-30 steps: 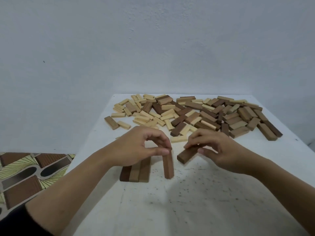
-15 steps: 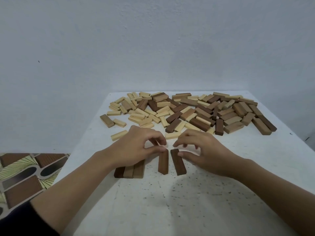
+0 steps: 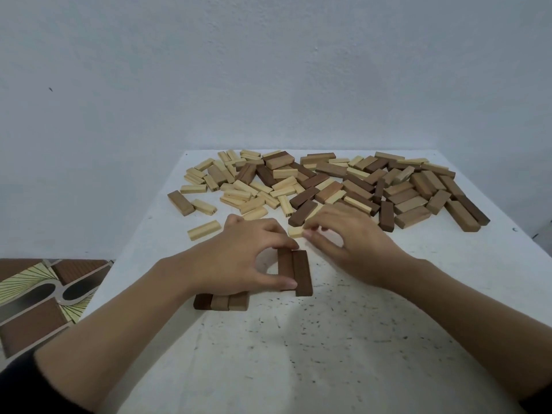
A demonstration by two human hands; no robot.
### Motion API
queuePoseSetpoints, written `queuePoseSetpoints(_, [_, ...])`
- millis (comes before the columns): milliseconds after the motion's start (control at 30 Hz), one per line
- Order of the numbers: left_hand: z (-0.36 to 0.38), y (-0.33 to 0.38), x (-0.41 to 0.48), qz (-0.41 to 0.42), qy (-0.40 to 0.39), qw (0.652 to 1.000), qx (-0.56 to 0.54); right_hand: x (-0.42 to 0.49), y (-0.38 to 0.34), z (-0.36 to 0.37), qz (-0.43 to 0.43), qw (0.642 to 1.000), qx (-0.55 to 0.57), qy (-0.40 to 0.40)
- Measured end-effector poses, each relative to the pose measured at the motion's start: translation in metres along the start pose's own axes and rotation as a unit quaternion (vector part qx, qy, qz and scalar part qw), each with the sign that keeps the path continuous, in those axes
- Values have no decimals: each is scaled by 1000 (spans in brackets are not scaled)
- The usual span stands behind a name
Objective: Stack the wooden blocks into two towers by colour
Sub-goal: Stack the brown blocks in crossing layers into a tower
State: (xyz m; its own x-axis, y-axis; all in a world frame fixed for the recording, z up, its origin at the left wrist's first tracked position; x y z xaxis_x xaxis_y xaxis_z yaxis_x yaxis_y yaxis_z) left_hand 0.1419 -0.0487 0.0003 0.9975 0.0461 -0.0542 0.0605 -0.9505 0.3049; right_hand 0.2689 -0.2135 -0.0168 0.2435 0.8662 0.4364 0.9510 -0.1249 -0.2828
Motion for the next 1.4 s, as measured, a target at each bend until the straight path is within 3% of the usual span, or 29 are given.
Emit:
queuePoseSetpoints(433, [11,2,2,33,17,999,-30,-6,34,-1,-14,997,-73,25])
queuePoseSetpoints(633, [13,-2,0,42,1,999,-32,-8,46,-7,102,982,-123,101])
queuePoseSetpoints(733, [13,-5,0,47,-4,998,-33,-3,46,-4,142,976,-135,98])
queuePoseSetpoints(1033, [14,-8,-2,41,11,998,-55,16,8,15,15,991,-124,-54])
queuePoseSetpoints(1400, [13,-7,-2,27,47,997,-60,-5,7,-2,-53,999,2,-8])
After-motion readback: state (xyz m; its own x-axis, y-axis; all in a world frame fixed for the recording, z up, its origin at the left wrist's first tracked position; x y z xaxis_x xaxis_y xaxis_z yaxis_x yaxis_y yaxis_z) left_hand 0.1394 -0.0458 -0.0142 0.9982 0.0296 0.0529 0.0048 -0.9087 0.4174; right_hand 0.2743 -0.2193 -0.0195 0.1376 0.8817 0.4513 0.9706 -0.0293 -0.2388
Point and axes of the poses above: each hand's wrist, its own x-axis towards the middle knuckle, its own z-axis out of the palm, y = z × x, the point moved 3 cm from there along x, towards the middle knuckle, and after that the axes turned 9 degrees about -z, right-handed, at the moved point
